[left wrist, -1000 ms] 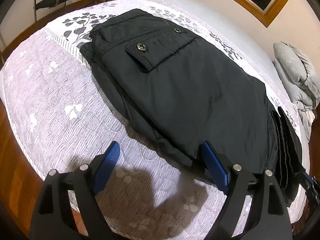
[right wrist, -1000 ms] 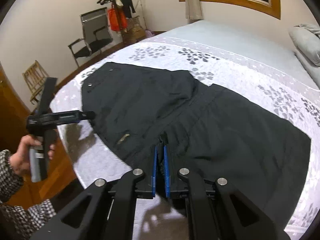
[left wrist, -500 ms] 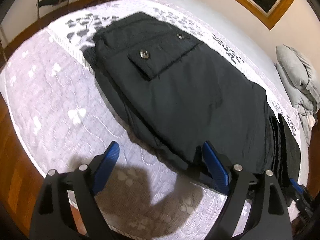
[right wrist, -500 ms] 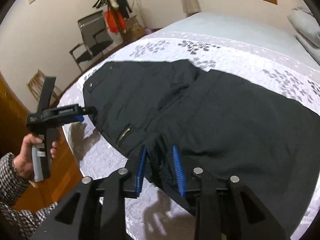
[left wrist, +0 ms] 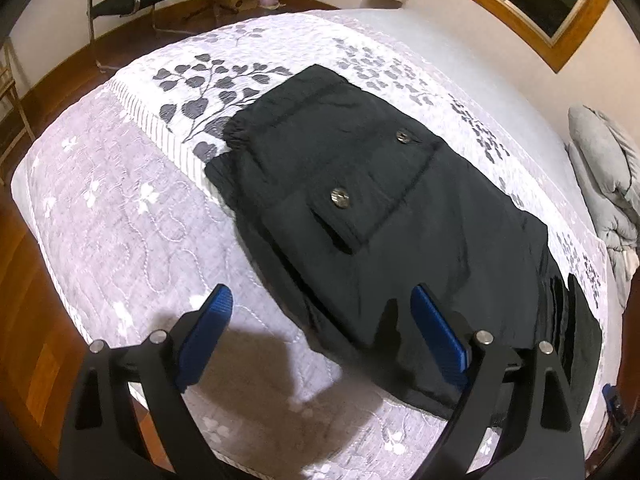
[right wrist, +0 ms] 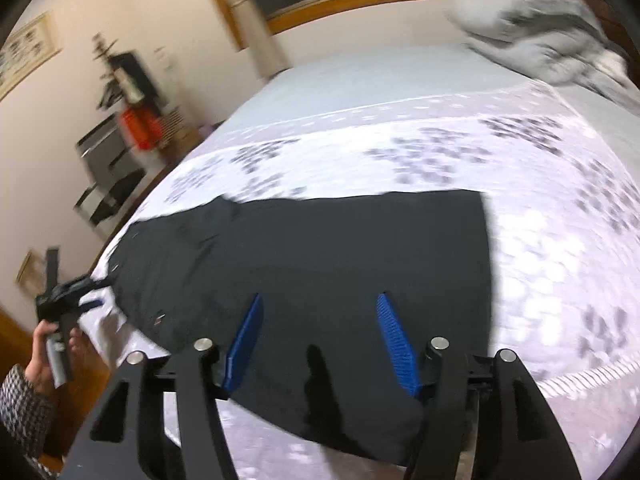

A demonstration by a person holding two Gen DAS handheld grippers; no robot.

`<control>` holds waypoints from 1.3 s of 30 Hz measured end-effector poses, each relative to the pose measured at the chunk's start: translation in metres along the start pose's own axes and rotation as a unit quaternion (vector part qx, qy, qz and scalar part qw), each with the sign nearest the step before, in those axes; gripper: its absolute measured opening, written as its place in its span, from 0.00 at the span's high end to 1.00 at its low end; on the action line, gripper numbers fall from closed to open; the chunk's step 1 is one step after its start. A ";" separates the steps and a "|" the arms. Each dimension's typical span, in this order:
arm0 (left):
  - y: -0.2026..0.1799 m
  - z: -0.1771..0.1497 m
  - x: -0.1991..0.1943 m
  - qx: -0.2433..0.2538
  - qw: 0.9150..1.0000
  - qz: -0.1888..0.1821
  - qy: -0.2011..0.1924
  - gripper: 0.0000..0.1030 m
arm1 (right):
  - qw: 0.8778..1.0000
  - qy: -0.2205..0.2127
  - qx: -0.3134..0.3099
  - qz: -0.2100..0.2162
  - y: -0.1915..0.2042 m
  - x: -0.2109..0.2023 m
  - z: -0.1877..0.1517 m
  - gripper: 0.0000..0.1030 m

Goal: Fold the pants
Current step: 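Open the right gripper and withdraw it from the pants, then grasp the pants waistband with the left gripper and lift it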

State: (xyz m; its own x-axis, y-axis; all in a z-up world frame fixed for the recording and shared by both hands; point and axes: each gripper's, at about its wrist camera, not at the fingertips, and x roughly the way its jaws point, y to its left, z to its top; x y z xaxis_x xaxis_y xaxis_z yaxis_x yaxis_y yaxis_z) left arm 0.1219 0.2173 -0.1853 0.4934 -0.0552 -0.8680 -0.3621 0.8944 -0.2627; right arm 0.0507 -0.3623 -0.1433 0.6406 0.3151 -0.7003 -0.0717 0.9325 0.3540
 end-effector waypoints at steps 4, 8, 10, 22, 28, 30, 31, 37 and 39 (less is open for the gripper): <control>0.008 0.004 0.005 -0.019 1.000 0.000 0.006 0.12 | 0.998 -0.010 0.051 -0.037 -0.038 -0.009 -0.001 0.41; 0.019 0.009 0.016 -0.049 0.998 -0.021 0.023 0.12 | 0.996 -0.005 0.068 -0.064 -0.057 -0.009 -0.006 0.41; 0.023 0.012 0.022 -0.072 0.995 -0.051 0.036 0.12 | 0.995 -0.002 0.075 -0.067 -0.062 -0.009 -0.009 0.40; 0.062 0.012 0.040 -0.233 0.952 -0.194 0.046 0.20 | 0.995 0.022 0.074 -0.058 -0.059 0.008 -0.020 0.39; 0.077 0.007 0.040 -0.304 0.916 -0.259 0.035 0.62 | 0.995 0.031 0.074 -0.062 -0.059 0.014 -0.021 0.33; 0.070 0.006 0.033 -0.282 0.920 -0.271 0.024 0.66 | 0.995 0.034 0.073 -0.063 -0.058 0.016 -0.021 0.32; 0.064 0.006 0.029 -0.266 0.925 -0.272 0.016 0.68 | 0.995 0.034 0.071 -0.065 -0.057 0.017 -0.021 0.32; 0.047 0.009 0.041 -0.226 0.951 -0.211 0.018 0.59 | 0.995 0.040 0.057 -0.074 -0.051 0.020 -0.021 0.32; 0.044 0.014 0.050 -0.221 0.954 -0.202 0.025 0.53 | 0.995 0.040 0.054 -0.073 -0.051 0.020 -0.021 0.32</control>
State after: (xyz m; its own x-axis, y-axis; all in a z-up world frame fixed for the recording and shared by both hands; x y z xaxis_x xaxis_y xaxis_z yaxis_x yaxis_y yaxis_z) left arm 0.1418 0.2596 -0.2345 0.6286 -0.3864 -0.6750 -0.4548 0.5214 -0.7220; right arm 0.0511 -0.3997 -0.1883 0.5757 0.1947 -0.7941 0.1029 0.9463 0.3066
